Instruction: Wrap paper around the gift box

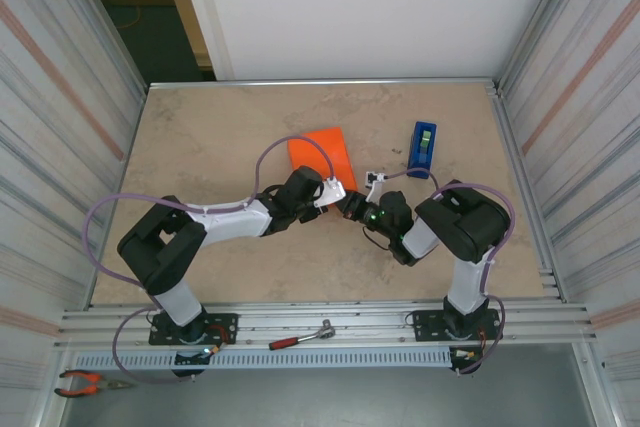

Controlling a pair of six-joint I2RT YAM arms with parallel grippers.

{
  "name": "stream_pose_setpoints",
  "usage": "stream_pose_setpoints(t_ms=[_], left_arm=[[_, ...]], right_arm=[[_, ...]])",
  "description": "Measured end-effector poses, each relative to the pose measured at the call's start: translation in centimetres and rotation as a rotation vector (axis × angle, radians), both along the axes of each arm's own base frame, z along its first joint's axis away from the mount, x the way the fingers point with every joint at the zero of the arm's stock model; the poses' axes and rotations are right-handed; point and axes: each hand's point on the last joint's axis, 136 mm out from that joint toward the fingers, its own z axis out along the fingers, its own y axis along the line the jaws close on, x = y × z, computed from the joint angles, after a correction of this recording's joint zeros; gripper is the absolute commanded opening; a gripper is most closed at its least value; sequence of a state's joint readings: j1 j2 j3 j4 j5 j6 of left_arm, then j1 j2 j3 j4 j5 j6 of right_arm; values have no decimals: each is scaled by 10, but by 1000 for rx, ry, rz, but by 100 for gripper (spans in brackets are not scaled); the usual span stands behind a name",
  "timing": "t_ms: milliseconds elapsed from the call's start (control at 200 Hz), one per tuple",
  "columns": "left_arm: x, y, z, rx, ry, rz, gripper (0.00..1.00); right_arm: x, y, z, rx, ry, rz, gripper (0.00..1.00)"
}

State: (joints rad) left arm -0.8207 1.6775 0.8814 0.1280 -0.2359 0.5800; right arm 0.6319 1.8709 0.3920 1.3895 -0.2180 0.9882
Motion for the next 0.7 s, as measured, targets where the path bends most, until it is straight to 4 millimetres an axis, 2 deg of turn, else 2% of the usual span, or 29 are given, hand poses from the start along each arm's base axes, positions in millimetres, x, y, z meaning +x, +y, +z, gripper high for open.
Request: stream_pose_setpoints(t_ms=[701], left_arm=[[-1, -1, 0, 0, 0, -4, 54]], right_arm=[[-4, -2, 2, 10, 2, 11, 20]])
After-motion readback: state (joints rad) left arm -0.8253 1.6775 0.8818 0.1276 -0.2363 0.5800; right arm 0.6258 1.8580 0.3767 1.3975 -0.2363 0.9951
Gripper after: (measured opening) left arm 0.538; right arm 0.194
